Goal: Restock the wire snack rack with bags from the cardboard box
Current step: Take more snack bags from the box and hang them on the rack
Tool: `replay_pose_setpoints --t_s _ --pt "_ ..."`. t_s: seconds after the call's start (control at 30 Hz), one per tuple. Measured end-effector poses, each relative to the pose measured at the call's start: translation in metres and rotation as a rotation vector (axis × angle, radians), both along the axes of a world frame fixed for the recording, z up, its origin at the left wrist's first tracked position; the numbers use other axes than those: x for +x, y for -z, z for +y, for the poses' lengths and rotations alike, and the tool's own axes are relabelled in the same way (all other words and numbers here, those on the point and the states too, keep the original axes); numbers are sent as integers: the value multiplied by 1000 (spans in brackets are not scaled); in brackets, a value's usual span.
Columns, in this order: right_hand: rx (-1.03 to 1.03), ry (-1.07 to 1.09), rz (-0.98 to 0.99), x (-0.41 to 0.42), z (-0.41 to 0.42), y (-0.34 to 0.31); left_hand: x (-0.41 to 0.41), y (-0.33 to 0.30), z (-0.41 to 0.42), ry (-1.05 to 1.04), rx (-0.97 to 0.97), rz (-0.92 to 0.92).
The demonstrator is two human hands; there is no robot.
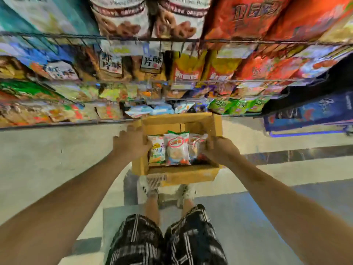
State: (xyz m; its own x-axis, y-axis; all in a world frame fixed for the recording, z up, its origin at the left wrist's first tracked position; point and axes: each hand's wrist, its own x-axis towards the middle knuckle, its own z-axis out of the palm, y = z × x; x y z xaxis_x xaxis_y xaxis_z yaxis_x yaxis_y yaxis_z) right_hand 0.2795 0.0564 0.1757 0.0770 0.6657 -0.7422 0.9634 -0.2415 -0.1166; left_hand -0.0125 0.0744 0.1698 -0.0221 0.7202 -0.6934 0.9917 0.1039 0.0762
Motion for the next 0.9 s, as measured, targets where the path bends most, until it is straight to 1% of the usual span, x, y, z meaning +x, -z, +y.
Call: replay_pose_setpoints --t_s 0.07,0.17,0.23,0.33,0.43,0.53,0.7,0.77,0.83,0.9 --pt "-93 33 5 18 -13 38 12 33 -14 -46 -51 -3" --pt "-141 38 -18 44 -31 99 31 81 -32 -106 -149 6" --pt "-164 86 18 56 -38 138 42 117 -42 -117 -185 13" --pt "-157 153 47 62 -38 189 61 180 -53 -103 -202 -28" --pt "-144 189 55 68 -33 261 78 256 -57 -82 -236 -87" --pt "-128 277 64 74 -30 335 90 338 -55 -82 -263 -157" --pt "-116 346 42 82 -22 449 103 458 -48 -368 -257 -250" --pt "-103 419 30 82 -20 483 104 498 -47 -474 -239 -327" --pt "-60 466 53 80 -18 511 107 529 -46 -604 -203 -428" --pt "-15 472 84 80 -18 530 115 543 -50 -666 -191 -551"
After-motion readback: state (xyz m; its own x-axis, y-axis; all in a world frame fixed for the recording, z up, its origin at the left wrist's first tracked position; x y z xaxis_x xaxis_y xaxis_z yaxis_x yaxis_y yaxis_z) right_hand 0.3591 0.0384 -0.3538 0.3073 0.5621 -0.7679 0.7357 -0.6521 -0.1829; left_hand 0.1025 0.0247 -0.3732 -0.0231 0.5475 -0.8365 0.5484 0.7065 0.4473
